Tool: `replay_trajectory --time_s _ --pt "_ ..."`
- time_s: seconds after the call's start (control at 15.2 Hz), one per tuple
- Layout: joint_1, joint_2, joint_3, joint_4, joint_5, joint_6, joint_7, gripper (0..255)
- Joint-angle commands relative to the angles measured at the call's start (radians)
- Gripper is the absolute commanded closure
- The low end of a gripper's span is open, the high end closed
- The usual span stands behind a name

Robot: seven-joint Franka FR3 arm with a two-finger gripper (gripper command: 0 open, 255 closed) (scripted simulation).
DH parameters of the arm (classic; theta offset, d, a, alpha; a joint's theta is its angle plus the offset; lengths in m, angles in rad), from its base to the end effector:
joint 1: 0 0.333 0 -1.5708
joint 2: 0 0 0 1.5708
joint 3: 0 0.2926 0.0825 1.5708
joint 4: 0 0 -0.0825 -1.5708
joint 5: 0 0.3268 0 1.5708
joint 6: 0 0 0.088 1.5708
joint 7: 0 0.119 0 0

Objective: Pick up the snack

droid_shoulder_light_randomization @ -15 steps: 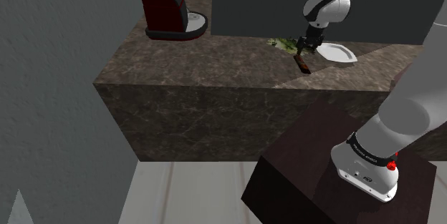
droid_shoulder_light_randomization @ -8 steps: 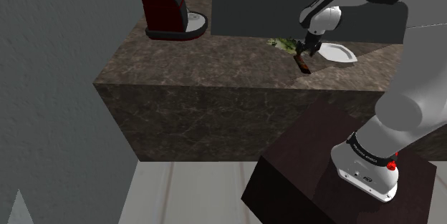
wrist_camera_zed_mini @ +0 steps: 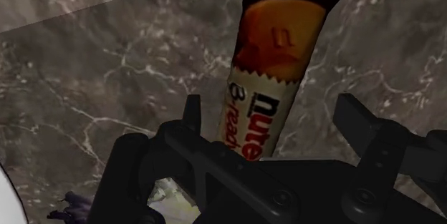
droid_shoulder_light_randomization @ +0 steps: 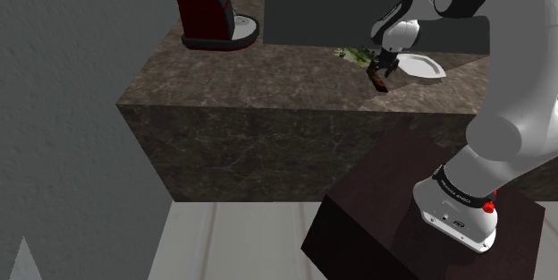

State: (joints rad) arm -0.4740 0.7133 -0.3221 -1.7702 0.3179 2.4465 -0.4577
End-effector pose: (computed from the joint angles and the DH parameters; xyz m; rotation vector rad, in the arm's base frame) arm 0.4374 -0.4216 0.1886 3.0285 -0.7865 0.0144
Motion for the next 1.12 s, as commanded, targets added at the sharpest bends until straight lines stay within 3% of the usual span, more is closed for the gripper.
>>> replay_trajectory --time_s 0.0,0.2,0.26,1.06 --pt "-0.007 0.023 0.007 0.011 0.007 0.013 -0.005 0" --pt "-0.011 0.040 0.013 0.015 0.012 0.025 -0.008 0" --pt "-0.012 0.041 0.013 0.018 0.012 0.024 -0.008 255" --pt "-0.003 0.008 0.002 0.007 0.002 0.002 -0.002 255"
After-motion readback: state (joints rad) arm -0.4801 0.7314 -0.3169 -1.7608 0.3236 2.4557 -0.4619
